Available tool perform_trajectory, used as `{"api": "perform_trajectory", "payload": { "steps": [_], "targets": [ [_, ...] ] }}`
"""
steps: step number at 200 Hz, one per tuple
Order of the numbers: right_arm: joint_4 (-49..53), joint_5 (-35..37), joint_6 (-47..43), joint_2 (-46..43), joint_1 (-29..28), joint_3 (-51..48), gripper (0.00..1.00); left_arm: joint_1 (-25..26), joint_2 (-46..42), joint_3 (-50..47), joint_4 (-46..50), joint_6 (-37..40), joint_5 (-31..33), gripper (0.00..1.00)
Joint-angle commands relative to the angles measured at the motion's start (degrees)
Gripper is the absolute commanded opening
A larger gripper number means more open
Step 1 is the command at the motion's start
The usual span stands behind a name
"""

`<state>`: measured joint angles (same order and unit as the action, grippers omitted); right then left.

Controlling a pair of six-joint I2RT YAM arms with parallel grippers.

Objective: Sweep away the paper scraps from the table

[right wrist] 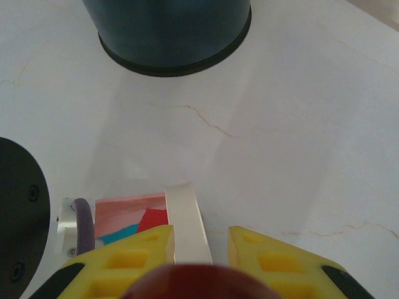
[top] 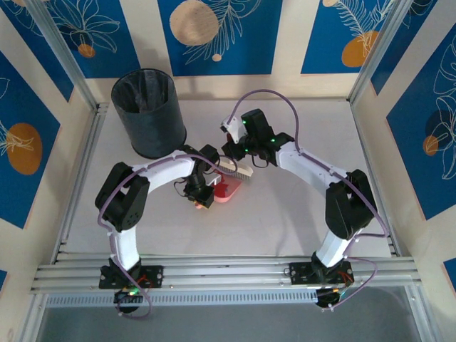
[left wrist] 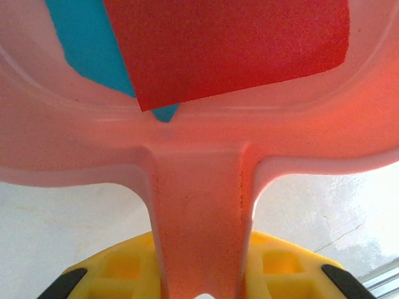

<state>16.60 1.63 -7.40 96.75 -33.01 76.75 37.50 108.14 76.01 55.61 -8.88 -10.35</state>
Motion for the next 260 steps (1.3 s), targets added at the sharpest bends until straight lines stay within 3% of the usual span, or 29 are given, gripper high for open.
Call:
{"api": "perform_trajectory", "payload": {
  "steps": [1, 48, 83, 109, 184, 260],
  "targets": [
    [-2.27, 2.1, 1.04, -3.82, -0.74, -1.72, 0.0, -0.84, -1.85, 0.06, 0.57, 0.28, 1.65, 0.0],
    [-7.28, 5.16, 2.83, -7.44, -0.15, -5.3, 0.0, -0.67, -5.3, -2.1, -3.41, 1.06, 5.44, 0.0],
    [-12.82, 15.97, 7.11, -11.82, 1.45, -9.25, 0.0, -0.61, -8.11, -3.45, -6.83, 1.49, 7.98, 0.0],
    [-11.08, 20.33, 11.08, -13.75, 4.83, -9.94, 0.0, -0.67, -10.81, -3.85, -9.12, 1.87, 9.18, 0.0],
    [-8.93, 17.92, 18.41, -18.5, 10.91, -14.67, 0.0, -1.47, -15.41, 4.7, -9.65, 1.85, 8.64, 0.0],
    [-8.51, 15.51, 19.35, -21.06, 12.35, -16.88, 0.0, -6.25, -13.45, 21.64, -7.89, 1.81, -2.86, 0.0]
  ]
}}
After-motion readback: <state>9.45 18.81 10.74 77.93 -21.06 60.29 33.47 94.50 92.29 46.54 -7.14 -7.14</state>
